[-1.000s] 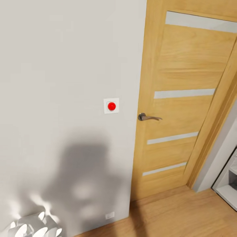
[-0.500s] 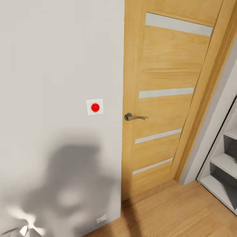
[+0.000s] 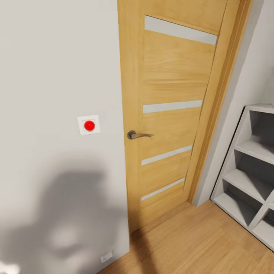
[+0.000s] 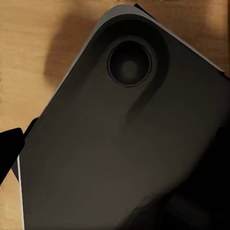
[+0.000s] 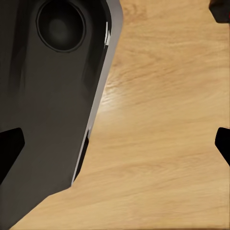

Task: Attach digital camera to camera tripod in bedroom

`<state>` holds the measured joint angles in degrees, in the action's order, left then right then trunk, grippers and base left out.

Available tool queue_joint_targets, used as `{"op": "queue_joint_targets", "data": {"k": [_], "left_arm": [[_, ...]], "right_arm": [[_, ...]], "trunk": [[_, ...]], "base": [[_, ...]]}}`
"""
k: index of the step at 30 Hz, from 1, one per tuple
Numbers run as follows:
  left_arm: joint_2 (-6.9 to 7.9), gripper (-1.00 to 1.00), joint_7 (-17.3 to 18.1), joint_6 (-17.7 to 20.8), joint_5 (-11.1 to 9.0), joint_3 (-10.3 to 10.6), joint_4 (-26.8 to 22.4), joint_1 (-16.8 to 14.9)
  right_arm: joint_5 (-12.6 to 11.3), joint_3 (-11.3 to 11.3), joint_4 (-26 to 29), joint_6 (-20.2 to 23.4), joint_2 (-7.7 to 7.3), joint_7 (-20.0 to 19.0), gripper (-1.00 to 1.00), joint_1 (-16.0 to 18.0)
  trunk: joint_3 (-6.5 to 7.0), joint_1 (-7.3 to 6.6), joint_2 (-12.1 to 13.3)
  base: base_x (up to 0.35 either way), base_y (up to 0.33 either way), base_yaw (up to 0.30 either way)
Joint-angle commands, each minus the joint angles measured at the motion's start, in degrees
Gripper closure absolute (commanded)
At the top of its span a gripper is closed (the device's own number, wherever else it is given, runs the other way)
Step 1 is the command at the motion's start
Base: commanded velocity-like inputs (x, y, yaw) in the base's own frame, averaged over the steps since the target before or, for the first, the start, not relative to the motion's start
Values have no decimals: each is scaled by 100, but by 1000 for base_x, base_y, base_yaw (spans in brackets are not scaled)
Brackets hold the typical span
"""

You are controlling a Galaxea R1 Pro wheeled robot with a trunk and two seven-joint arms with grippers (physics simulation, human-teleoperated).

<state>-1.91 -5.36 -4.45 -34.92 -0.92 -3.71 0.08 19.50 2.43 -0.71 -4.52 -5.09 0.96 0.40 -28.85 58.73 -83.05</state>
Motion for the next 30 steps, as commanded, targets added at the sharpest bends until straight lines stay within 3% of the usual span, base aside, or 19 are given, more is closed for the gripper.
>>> {"op": "queue_joint_targets", "data": {"k": [1, 18, 30], "left_arm": [[-2, -100, -22, -13, -2, -9, -7, 1], [5, -100, -31, -21, -72, -50, 2, 1], [-2, -100, -27, -21, -10, -25, 2, 1]], "right_arm": [[45, 27, -8, -22, -1, 10, -100, 4], [37, 43, -8, -22, 4, 18, -100, 4], [28, 56, -8, -6, 8, 18, -100, 4]], "trunk": [[-5, 0, -3], [-5, 0, -3], [-5, 0, -3]], "base": [[0, 0, -253], [0, 0, -268], [0, 0, -290]]}}
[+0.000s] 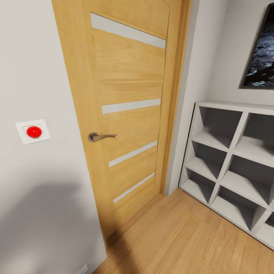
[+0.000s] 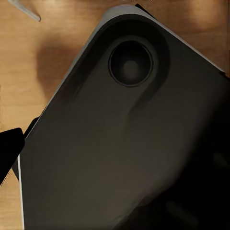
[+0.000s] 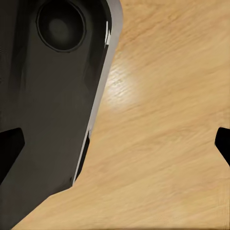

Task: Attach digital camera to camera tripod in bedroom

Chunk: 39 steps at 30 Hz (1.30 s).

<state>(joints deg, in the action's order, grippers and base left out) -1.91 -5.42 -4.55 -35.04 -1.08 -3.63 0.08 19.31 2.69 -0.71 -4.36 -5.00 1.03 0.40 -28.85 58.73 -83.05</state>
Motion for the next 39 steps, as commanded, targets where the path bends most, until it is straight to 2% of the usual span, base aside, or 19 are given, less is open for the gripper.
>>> {"op": "queue_joint_targets", "data": {"k": [1, 39], "left_arm": [[0, -100, -21, -11, 0, -8, -6, 1], [28, -100, -12, 40, -44, -16, -6, 1]], "right_arm": [[47, 30, -8, -22, -1, 11, -100, 4], [25, 51, -8, -33, 7, 11, -100, 4]], "trunk": [[-5, 0, -3], [-5, 0, -3]], "base": [[0, 0, -296], [5, 0, -297]]}}
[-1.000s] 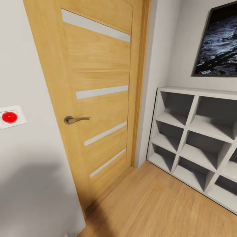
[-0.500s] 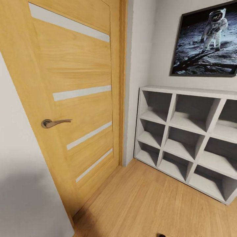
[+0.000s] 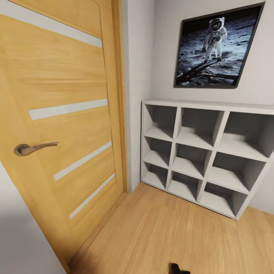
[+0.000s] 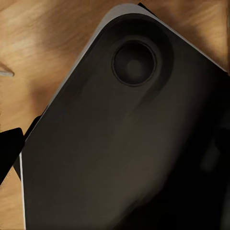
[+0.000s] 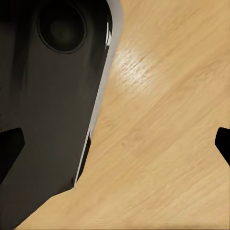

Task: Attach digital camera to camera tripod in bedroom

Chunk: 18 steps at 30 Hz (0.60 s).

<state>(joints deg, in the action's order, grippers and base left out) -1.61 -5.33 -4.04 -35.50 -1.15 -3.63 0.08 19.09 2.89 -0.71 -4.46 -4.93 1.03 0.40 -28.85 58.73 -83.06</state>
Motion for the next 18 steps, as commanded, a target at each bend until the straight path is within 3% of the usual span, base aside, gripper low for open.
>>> {"op": "queue_joint_targets", "data": {"k": [1, 7, 8, 12, 18], "left_arm": [[-1, -100, -21, -12, -4, -11, -7, 1], [2, -100, -21, -37, -23, -29, -7, 1], [-2, -100, -22, -47, -26, -29, -7, 1], [-5, -100, -21, -55, -23, -40, -7, 1], [-11, -100, -27, -65, -23, -52, -8, 1]], "right_arm": [[36, 33, -8, -22, 0, 11, -100, 4], [-153, 46, -6, -22, 0, 11, -100, 4], [-338, 50, -2, -22, 5, 11, -100, 4], [-599, 44, 0, -20, 17, 8, -100, 4], [-752, 28, 12, -25, 29, 9, -100, 4]], "trunk": [[-5, 0, -2], [-5, 0, -2], [-5, 0, -2], [-5, 0, -2], [-5, 0, -2]], "base": [[44, 0, -297], [17, 0, -297], [4, 0, -297], [2, 0, -297], [1, 0, -297]]}}
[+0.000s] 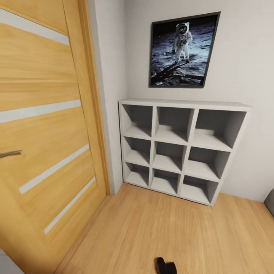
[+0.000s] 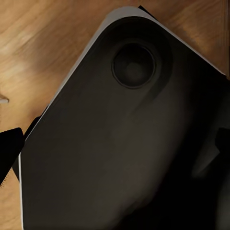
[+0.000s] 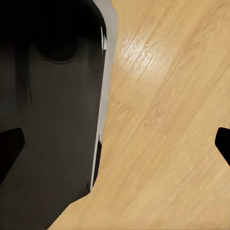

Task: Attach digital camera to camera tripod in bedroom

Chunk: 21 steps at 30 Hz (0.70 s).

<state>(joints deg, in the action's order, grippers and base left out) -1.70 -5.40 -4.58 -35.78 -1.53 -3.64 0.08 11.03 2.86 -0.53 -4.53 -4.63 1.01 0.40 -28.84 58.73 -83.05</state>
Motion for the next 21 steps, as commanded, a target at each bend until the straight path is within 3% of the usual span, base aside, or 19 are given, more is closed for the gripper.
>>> {"op": "queue_joint_targets", "data": {"k": [1, 13, 21], "left_arm": [[0, -100, -21, -13, 3, -17, -10, 1], [-25, -100, -22, -24, 5, -26, -20, 1], [-118, -100, -24, -26, 1, -36, -21, 1]], "right_arm": [[38, 15, -4, -24, -3, 11, -100, 4], [-20, 12, 5, -284, -51, -73, -100, 4], [-28, 7, -11, -330, -131, -75, -100, 4]], "trunk": [[-5, 0, -3], [-5, 0, -3], [-5, 0, -3]], "base": [[0, 0, -297], [0, 0, -297], [0, 0, -297]]}}
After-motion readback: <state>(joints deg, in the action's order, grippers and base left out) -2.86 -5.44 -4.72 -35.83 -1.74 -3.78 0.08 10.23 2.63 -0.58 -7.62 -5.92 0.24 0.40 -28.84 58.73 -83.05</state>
